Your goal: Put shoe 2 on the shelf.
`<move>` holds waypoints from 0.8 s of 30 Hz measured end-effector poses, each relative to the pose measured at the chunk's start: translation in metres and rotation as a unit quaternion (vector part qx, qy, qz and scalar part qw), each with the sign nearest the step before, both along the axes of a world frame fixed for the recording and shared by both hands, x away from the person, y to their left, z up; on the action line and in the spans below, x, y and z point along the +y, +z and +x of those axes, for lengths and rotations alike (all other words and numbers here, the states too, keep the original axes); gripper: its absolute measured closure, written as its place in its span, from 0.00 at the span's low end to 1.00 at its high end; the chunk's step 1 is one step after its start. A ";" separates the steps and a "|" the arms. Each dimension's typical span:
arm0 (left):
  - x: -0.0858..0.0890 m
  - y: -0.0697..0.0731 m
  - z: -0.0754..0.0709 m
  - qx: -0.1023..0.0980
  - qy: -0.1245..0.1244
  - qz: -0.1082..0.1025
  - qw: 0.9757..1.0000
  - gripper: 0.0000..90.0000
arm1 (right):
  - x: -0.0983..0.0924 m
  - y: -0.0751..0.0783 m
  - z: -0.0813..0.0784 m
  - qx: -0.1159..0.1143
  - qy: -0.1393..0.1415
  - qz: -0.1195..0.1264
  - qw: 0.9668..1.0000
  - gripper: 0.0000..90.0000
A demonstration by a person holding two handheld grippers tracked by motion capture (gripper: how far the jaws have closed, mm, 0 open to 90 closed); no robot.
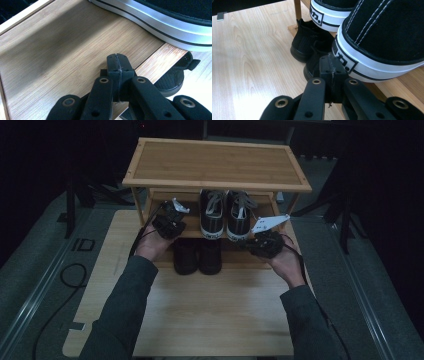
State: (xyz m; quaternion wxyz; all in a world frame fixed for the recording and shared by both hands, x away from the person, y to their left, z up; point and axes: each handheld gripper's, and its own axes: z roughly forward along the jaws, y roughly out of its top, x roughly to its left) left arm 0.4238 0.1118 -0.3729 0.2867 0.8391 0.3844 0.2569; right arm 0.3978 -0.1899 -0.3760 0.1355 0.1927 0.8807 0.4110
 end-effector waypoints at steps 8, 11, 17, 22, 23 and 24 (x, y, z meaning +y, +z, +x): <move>0.000 0.000 0.000 0.000 -0.001 0.000 1.000 1.00 | 0.005 -0.002 0.005 0.002 -0.006 -0.008 1.000 1.00; 0.000 0.000 0.000 0.000 -0.002 -0.002 1.000 1.00 | 0.009 -0.004 0.006 0.003 -0.003 -0.006 1.000 1.00; 0.000 0.000 -0.001 -0.001 -0.001 -0.002 1.000 1.00 | 0.013 -0.003 0.009 0.004 0.001 -0.015 1.000 1.00; 0.001 -0.001 -0.001 0.000 0.001 -0.007 1.000 1.00 | 0.013 -0.006 0.009 0.008 -0.001 -0.012 1.000 1.00; 0.001 -0.001 -0.001 0.000 0.002 -0.008 1.000 1.00 | 0.013 -0.006 0.009 0.008 -0.001 -0.010 1.000 1.00; 0.001 -0.001 -0.001 -0.001 0.002 -0.006 1.000 1.00 | 0.012 -0.007 0.009 0.009 -0.001 -0.008 1.000 1.00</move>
